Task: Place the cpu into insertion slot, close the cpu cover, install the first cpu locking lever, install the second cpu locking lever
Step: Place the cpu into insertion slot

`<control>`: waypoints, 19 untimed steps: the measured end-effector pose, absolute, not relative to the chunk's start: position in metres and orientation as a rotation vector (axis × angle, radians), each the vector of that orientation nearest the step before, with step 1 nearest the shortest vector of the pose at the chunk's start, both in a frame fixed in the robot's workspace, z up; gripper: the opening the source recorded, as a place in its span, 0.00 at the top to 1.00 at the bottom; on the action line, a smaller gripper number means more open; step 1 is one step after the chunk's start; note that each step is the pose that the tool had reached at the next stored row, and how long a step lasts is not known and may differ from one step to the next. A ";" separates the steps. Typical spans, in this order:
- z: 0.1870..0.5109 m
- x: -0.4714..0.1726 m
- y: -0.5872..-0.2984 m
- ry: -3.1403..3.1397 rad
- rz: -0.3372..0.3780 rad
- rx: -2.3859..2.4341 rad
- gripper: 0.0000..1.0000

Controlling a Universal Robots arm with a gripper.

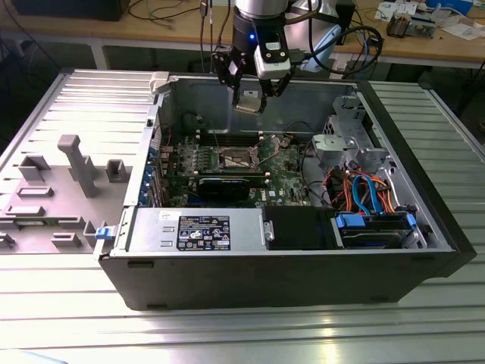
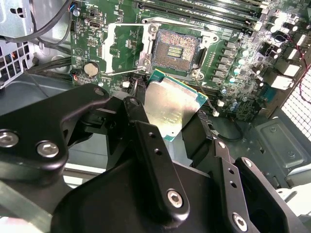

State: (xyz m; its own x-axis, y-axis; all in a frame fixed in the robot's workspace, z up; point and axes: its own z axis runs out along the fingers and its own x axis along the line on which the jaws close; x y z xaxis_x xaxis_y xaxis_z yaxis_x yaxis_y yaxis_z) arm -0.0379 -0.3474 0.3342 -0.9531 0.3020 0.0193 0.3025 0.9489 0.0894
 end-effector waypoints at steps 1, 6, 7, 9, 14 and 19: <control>0.334 -0.038 -0.347 -3.096 -0.143 -0.481 0.45; 0.334 -0.038 -0.347 -3.092 -0.143 -0.510 0.45; 0.334 -0.038 -0.347 -3.092 -0.143 -0.512 0.45; 0.334 -0.038 -0.347 -3.091 -0.143 -0.515 0.45; 0.334 -0.038 -0.347 -3.090 -0.143 -0.523 0.45; 0.334 -0.038 -0.347 -3.089 -0.144 -0.530 0.45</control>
